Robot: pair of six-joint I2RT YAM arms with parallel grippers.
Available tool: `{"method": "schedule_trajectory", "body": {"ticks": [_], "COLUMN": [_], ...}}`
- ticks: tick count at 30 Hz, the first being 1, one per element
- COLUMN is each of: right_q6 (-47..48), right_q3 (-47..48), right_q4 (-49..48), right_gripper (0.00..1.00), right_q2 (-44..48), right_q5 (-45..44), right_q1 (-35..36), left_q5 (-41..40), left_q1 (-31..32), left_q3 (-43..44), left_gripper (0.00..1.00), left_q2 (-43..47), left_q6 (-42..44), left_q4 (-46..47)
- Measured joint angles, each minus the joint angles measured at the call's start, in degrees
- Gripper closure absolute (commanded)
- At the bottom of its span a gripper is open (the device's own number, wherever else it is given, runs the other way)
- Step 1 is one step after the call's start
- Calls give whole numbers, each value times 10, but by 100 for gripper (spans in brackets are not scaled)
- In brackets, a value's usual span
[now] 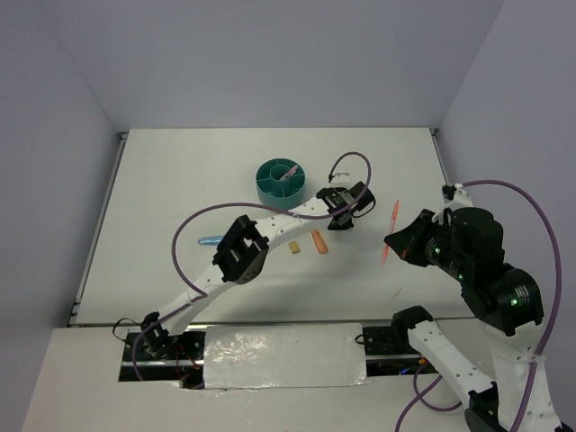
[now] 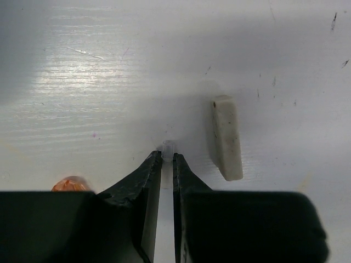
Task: Sort the stationery into containers
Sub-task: Close the pen cap on the pen.
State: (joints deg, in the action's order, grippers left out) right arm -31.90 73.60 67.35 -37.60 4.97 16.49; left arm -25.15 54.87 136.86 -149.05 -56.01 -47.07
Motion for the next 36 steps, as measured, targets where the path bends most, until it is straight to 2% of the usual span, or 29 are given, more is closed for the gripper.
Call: {"method": "schedule_trajectory", "body": {"ticks": [2, 3, 4, 11, 12, 16, 23, 31, 36], "right_q6": [0, 0, 0, -8, -12, -19, -27, -11, -14], "right_q3": [0, 0, 0, -30, -36, -44, -71, -196, -260], "right_q4": [0, 0, 0, -22, -22, -33, -69, -159, -244], "right_gripper": [100, 100, 100, 100, 100, 100, 100, 100, 100], "right_q2": [0, 0, 0, 18, 20, 21, 25, 21, -8], "right_q5": [1, 2, 4, 42, 46, 54, 77, 148, 213], "right_q1": [0, 0, 0, 0, 0, 0, 0, 0, 39], "left_q5": [-2, -4, -7, 7, 9, 59, 139, 220, 310], "left_q1": [3, 4, 5, 5, 2, -12, -46, -98, -176], "left_q3": [-5, -10, -16, -105, -141, -241, -347, -473, -606], "left_gripper": [94, 99, 100, 100, 100, 100, 100, 100, 100], "left_q2": [0, 2, 5, 54, 75, 140, 227, 447, 625], "left_q6": [-5, -9, -11, -12, -12, -2, 50, 83, 80], "left_q4": [2, 4, 8, 70, 70, 94, 120, 227, 330]}}
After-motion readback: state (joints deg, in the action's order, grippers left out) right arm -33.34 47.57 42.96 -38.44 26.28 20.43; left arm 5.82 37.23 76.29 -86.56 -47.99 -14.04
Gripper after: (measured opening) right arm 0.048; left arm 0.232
